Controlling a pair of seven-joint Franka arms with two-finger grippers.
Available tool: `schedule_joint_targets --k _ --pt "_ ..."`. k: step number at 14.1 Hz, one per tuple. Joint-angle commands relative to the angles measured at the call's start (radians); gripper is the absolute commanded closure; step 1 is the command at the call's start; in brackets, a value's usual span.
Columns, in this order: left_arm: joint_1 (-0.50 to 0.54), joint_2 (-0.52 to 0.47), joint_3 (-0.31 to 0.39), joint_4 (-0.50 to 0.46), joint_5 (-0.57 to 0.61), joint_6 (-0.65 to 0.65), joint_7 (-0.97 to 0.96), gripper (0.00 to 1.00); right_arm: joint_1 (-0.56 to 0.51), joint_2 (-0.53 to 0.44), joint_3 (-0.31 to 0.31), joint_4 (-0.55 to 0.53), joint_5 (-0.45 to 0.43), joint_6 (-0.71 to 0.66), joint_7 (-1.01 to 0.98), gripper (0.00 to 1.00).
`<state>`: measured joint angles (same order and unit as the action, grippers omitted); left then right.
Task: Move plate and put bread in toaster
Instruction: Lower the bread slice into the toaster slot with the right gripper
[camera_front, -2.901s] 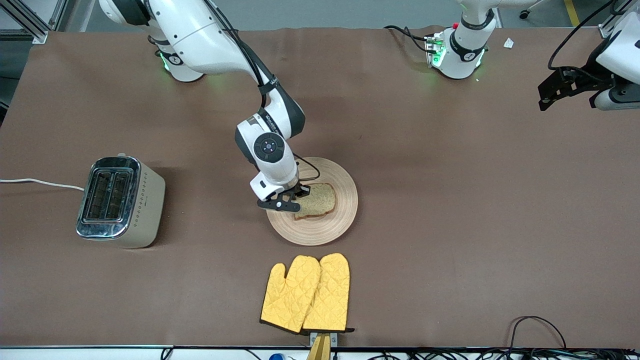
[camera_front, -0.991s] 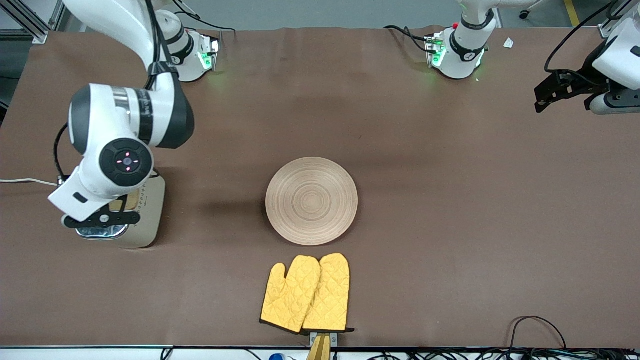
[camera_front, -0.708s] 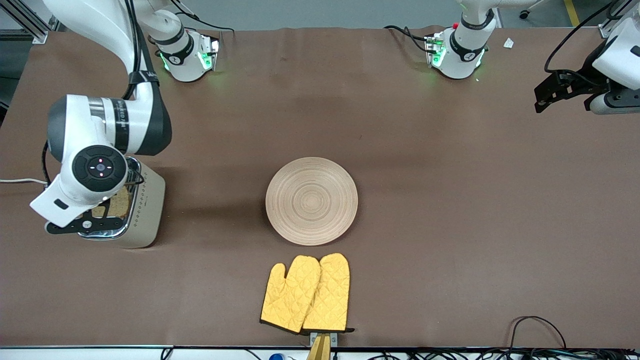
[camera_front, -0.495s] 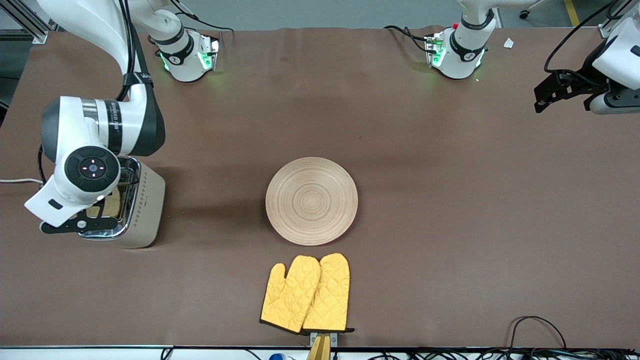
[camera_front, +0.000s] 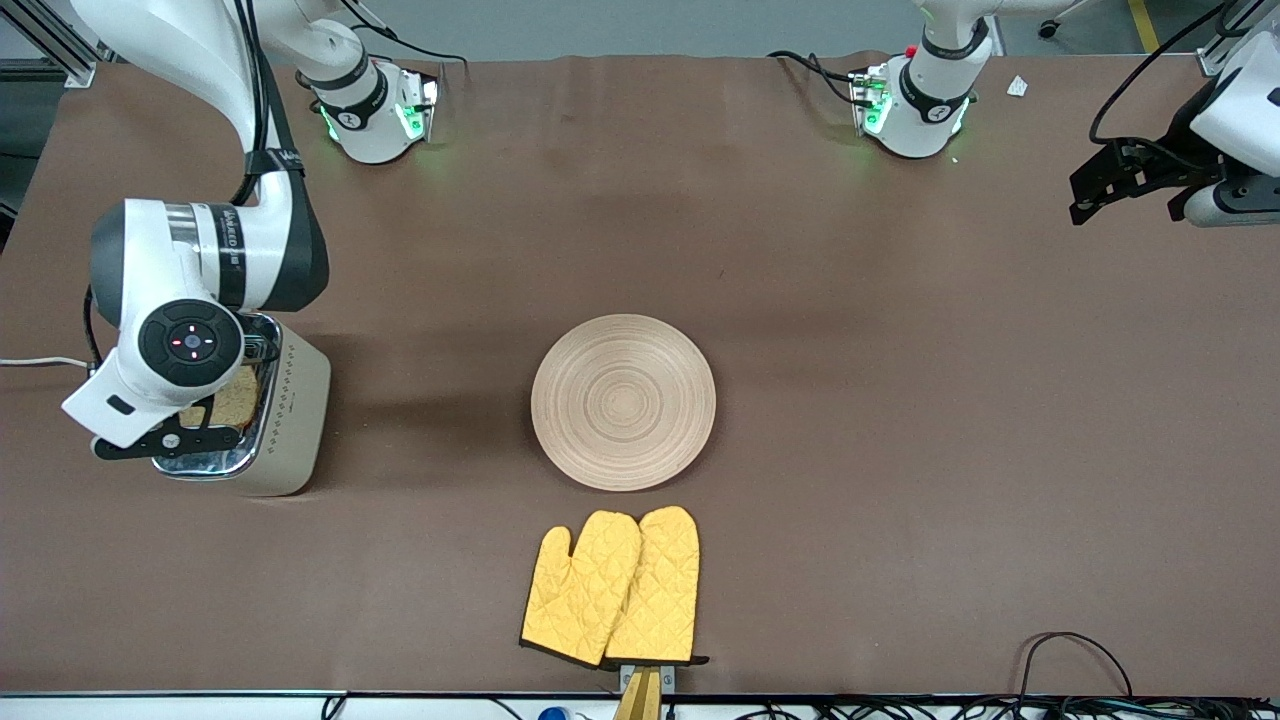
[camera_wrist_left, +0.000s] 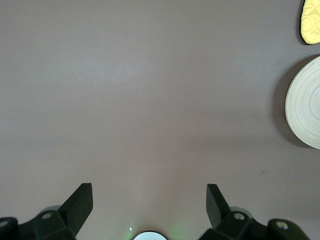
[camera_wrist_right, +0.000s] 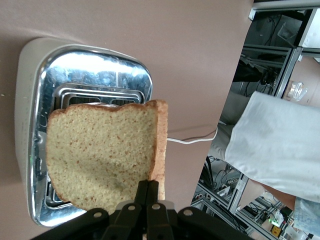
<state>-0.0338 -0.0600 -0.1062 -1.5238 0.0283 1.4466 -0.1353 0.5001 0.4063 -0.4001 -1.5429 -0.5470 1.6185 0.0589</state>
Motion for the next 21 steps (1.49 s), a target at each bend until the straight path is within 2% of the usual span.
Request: schedule_joint_targets --k 1,5,12,17,19,21 --pt "0.003 -0.008 0.006 0.005 -0.016 0.001 0.022 0.00 -0.003 -0.052 0.012 -0.060 -0.019 0.024 0.030 1.00" --pt "0.003 -0.009 0.010 0.007 -0.018 0.001 0.022 0.00 -0.002 -0.093 0.010 -0.059 -0.057 0.012 0.027 1.00" --pt "0.003 -0.006 0.011 0.004 -0.021 0.001 0.022 0.00 0.011 -0.075 0.017 -0.077 -0.050 0.034 0.146 1.00" --pt "0.002 -0.001 0.011 0.004 -0.016 0.001 0.022 0.00 0.012 -0.072 0.017 -0.079 -0.047 0.038 0.160 1.00" --pt "0.003 -0.001 0.011 0.004 -0.013 -0.002 0.022 0.00 0.014 -0.058 0.020 -0.080 -0.039 0.049 0.211 1.00" --pt "0.002 -0.001 0.011 0.004 -0.013 -0.005 0.020 0.00 0.015 -0.047 0.020 -0.111 0.017 0.096 0.233 0.99"
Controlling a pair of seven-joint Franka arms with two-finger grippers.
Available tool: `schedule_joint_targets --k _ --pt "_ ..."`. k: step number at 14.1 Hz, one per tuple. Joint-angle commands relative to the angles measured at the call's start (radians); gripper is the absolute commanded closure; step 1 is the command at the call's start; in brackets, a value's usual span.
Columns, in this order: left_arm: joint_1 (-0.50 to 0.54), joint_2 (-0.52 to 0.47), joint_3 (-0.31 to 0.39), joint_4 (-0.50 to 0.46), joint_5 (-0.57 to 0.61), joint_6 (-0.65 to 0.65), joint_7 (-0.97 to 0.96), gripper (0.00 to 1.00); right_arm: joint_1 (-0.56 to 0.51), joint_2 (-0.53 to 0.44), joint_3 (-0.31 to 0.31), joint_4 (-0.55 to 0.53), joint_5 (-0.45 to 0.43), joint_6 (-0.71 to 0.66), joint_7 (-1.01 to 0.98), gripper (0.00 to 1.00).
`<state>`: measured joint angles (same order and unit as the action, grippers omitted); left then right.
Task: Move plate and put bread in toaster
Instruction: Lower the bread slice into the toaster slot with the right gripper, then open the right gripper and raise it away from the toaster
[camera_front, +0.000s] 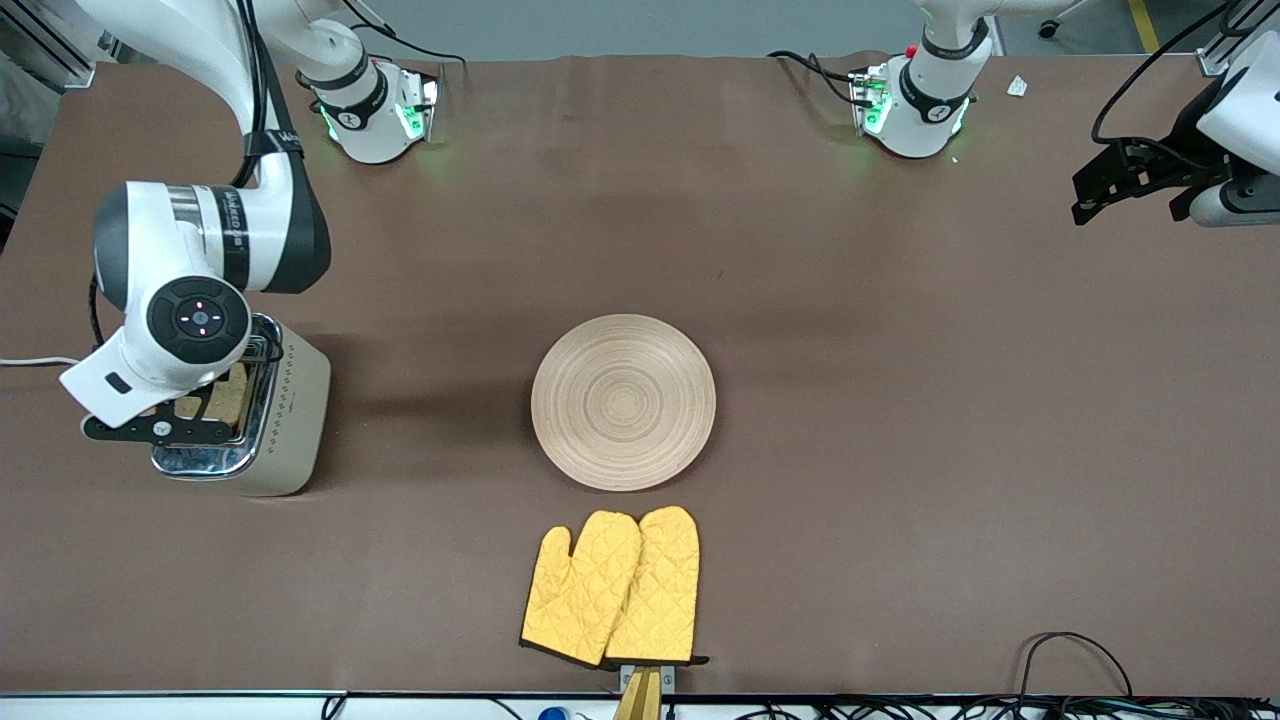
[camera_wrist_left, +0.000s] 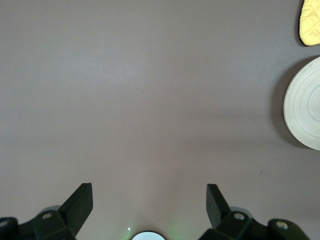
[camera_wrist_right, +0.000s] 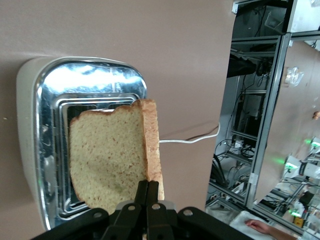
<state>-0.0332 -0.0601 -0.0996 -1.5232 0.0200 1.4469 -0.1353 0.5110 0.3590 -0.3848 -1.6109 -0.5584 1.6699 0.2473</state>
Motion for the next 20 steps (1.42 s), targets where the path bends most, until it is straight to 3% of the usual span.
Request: schedule_joint_targets --k 1,3,5,6,7,8,11,15,20 --pt "0.001 -0.001 0.004 0.005 -0.003 -0.005 0.020 0.00 0.004 0.001 0.003 -0.064 0.049 0.080 0.052 0.98" --pt "0.002 0.000 0.004 0.005 -0.003 -0.003 0.020 0.00 0.001 0.011 0.004 -0.080 0.066 0.128 0.076 0.90" --pt "0.001 0.000 0.004 0.005 -0.002 -0.003 0.020 0.00 -0.006 0.021 0.003 -0.078 0.161 0.164 0.076 0.63" --pt "0.001 -0.001 0.004 0.006 0.000 -0.003 0.020 0.00 -0.014 0.021 0.001 -0.074 0.217 0.178 0.076 0.38" --pt "0.002 -0.001 0.004 0.005 -0.002 -0.003 0.020 0.00 -0.028 0.017 0.001 -0.069 0.247 0.176 0.066 0.21" --pt "0.002 -0.001 0.004 0.005 0.000 -0.003 0.020 0.00 -0.034 0.005 0.003 -0.069 0.267 0.169 0.057 0.14" --pt "0.002 -0.003 0.006 0.015 0.001 -0.005 0.017 0.00 -0.037 -0.083 -0.002 -0.066 0.340 0.133 0.003 0.00" --pt "0.007 0.002 0.004 0.020 0.001 -0.006 0.016 0.00 -0.085 -0.217 -0.003 -0.067 0.455 0.041 -0.051 0.00" --pt "0.009 0.002 0.006 0.021 0.003 -0.008 0.016 0.00 -0.097 -0.383 -0.005 -0.078 0.482 -0.045 -0.062 0.00"
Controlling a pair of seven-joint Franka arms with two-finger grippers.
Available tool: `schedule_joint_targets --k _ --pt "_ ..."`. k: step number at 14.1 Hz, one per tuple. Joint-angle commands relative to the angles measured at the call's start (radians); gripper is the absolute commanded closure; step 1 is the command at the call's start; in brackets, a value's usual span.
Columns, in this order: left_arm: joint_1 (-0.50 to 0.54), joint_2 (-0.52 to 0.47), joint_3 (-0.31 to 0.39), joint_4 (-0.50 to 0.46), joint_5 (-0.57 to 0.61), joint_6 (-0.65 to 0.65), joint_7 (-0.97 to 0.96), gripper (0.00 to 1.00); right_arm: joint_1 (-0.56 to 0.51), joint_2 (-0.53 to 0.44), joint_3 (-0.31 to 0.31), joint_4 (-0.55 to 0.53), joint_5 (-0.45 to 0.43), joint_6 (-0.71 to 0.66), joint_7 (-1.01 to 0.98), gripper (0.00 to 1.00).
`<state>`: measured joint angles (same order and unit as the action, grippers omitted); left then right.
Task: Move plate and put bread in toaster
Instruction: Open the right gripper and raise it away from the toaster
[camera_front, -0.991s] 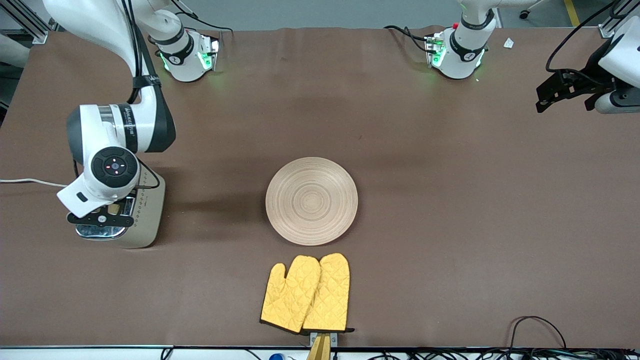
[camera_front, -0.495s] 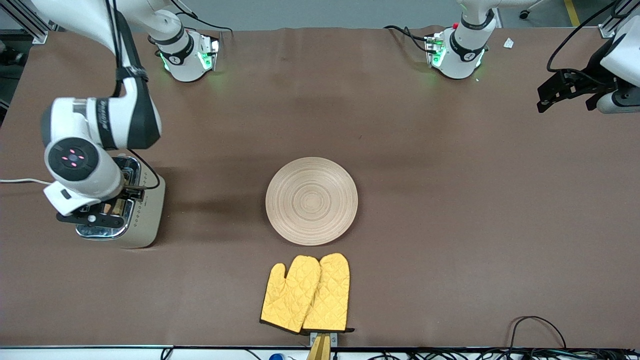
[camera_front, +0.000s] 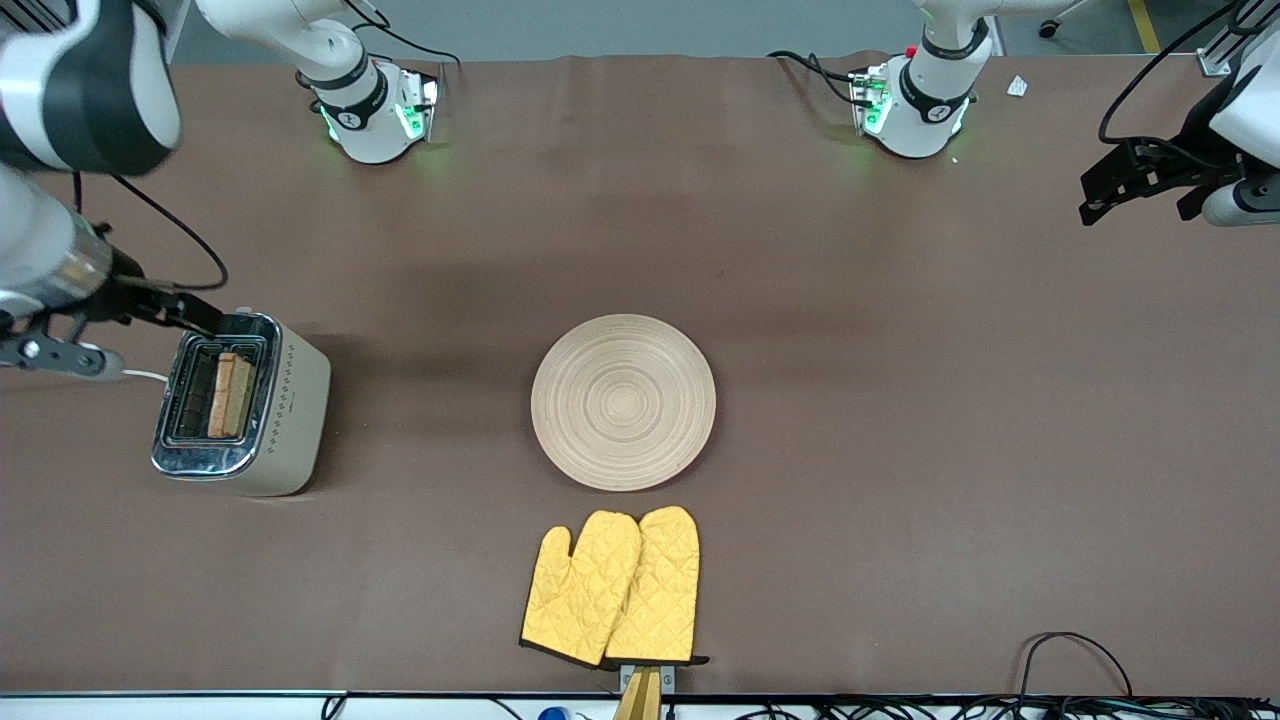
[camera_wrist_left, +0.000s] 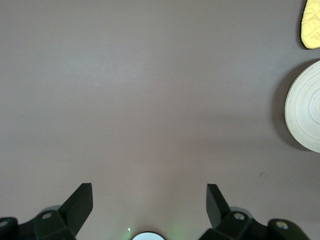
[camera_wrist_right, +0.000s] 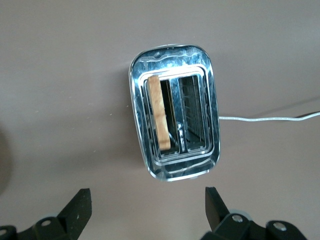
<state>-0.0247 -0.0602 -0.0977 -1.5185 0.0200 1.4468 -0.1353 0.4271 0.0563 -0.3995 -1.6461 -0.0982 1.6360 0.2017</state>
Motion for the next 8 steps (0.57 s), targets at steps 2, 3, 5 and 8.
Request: schedule_joint_targets --k 2,3,5,8 --pt "0.000 0.000 0.004 0.023 0.003 -0.008 0.019 0.00 -0.024 -0.130 0.008 -0.047 0.023 -0.028 -0.054 0.00" --pt "0.002 0.000 0.004 0.034 0.003 -0.016 0.019 0.00 -0.030 -0.145 0.010 -0.041 0.023 -0.047 -0.082 0.00" --pt "0.000 0.002 0.004 0.034 0.005 -0.028 0.019 0.00 -0.039 -0.150 0.013 -0.008 0.023 -0.094 -0.079 0.00" --pt "-0.001 0.002 0.003 0.034 0.003 -0.039 0.029 0.00 -0.114 -0.144 0.065 0.025 0.063 -0.101 -0.081 0.00"
